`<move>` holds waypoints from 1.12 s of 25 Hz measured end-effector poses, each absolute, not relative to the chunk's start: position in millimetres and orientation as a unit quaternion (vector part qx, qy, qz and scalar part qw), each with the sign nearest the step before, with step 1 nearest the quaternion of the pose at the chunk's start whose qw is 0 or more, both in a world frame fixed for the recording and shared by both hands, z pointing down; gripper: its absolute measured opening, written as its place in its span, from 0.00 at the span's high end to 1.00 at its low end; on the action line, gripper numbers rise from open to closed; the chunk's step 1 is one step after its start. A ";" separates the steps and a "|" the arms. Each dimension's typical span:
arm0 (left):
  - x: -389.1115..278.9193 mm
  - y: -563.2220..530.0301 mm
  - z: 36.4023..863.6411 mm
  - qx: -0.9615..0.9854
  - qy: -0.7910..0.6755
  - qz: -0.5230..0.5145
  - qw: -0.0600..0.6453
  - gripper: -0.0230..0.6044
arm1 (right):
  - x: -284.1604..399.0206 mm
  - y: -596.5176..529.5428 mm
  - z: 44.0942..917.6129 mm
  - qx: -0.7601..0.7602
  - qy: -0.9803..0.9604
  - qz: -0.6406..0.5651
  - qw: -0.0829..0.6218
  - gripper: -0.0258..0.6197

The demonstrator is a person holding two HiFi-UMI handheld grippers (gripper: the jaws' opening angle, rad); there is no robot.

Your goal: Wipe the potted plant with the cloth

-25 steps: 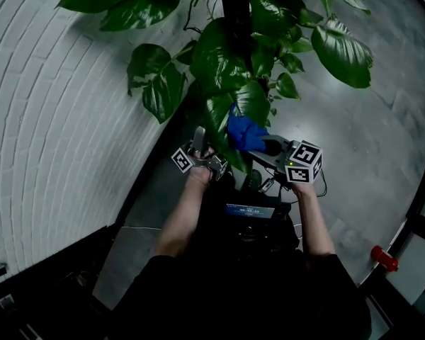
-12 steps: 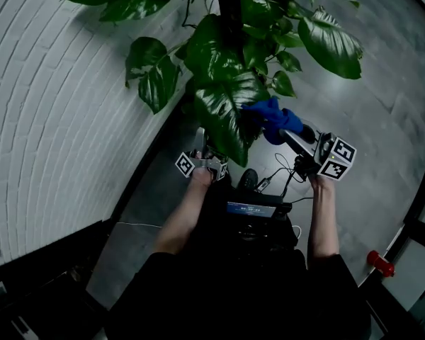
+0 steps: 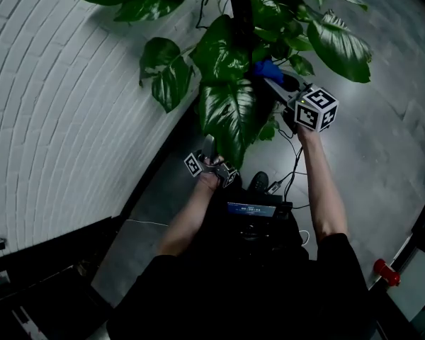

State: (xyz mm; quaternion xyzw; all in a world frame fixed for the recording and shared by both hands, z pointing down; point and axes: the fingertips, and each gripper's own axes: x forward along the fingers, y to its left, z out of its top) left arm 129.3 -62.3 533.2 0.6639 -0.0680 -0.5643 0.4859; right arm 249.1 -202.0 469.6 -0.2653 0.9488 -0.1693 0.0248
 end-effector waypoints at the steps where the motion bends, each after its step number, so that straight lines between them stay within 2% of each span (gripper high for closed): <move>1: 130.8 -60.4 530.1 0.668 -0.063 -0.562 0.484 0.23 | 239.0 -201.9 477.2 -0.256 0.952 -0.170 0.011 0.81; 5: 135.7 -55.3 521.4 0.676 -0.050 -0.554 0.483 0.23 | 215.5 -176.6 505.2 -0.207 0.960 -0.190 -0.020 0.81; 14: 136.6 -53.5 514.9 0.673 -0.046 -0.559 0.482 0.23 | 206.5 -74.3 525.2 -0.107 0.964 -0.244 0.005 0.81; 23: 139.7 -51.1 508.6 0.675 -0.066 -0.559 0.478 0.23 | 200.1 16.9 526.0 -0.041 0.969 -0.243 -0.007 0.81; 28: 139.7 -47.8 510.1 0.676 -0.072 -0.559 0.475 0.23 | 201.1 52.5 535.0 -0.010 0.973 -0.229 -0.042 0.81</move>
